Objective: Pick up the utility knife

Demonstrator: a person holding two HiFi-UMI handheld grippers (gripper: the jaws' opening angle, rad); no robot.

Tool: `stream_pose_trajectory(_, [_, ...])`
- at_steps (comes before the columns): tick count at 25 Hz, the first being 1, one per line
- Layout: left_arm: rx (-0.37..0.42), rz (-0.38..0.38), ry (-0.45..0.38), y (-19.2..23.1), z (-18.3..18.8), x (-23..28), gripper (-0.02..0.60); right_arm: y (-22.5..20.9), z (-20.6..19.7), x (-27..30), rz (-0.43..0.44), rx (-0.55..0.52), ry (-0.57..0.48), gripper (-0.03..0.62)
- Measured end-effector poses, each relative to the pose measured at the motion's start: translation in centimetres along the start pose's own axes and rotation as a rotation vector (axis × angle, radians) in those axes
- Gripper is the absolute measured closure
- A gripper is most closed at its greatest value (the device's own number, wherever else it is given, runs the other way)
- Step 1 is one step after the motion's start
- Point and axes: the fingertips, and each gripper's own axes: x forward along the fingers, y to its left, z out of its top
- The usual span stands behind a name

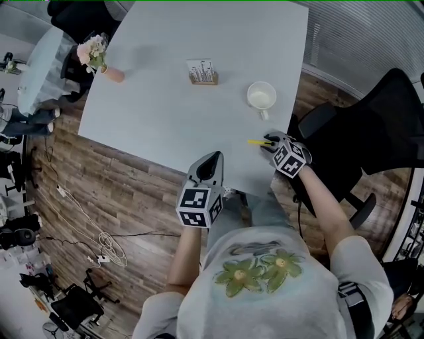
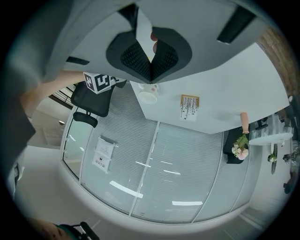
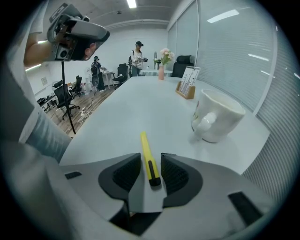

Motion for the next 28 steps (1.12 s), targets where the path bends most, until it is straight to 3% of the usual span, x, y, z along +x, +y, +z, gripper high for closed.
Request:
stream_pose_trajectory(5, [-0.003,0.0,0.007,-0.14,-0.26,0.09,0.58,0.17,-0.07,-0.08,-0.007,0.01,-0.024,0.462])
stream_pose_trajectory(9, [-0.001,-0.007,0.012,-0.48,-0.46,0.17,0.58,0.07,-0.26,-0.2,-0.032,0.036,-0.044,0.521])
stream_pose_trajectory(28, [-0.005,-0.023,0.001,-0.47,-0.24,0.37,0.58,0.81,-0.37,-0.42,-0.07,0.117,-0.056,0.522])
